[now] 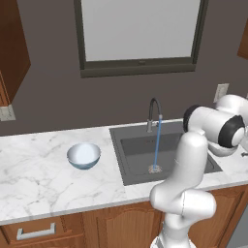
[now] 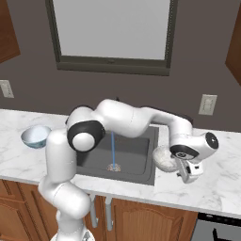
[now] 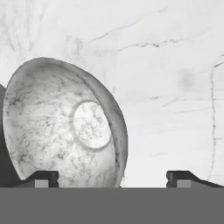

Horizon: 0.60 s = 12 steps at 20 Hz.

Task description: Rinse each bowl for a few seconds and place them down in the sink or on the counter.

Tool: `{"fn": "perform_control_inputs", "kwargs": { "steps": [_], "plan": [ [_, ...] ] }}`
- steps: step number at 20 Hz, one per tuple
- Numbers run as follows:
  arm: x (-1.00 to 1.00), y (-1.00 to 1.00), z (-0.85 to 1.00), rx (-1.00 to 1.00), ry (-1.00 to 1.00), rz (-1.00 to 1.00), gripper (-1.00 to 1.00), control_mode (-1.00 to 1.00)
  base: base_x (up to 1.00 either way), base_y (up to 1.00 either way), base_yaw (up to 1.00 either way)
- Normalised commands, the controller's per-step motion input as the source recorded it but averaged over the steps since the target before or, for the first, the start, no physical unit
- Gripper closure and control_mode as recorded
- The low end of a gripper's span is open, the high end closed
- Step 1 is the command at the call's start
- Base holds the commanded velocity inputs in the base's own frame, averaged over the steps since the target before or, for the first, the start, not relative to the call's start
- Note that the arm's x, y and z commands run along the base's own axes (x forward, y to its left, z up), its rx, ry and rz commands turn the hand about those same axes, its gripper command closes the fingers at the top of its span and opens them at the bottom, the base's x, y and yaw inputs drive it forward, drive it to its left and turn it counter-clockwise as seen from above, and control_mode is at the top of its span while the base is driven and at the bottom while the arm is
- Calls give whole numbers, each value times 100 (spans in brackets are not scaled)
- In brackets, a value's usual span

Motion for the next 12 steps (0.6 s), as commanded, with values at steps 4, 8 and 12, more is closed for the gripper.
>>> {"fn": "perform_control_inputs", "kwargs": {
  "steps": [4,8,12],
  "plan": [
    [-7,0,35,4,-9,-6,-100,-100,0,0,0],
    [-12,13,33,3,-11,-6,-100,-100,0,0,0],
    [-16,22,31,0,-12,-5,-100,-100,0,0,0]
  ]
}}
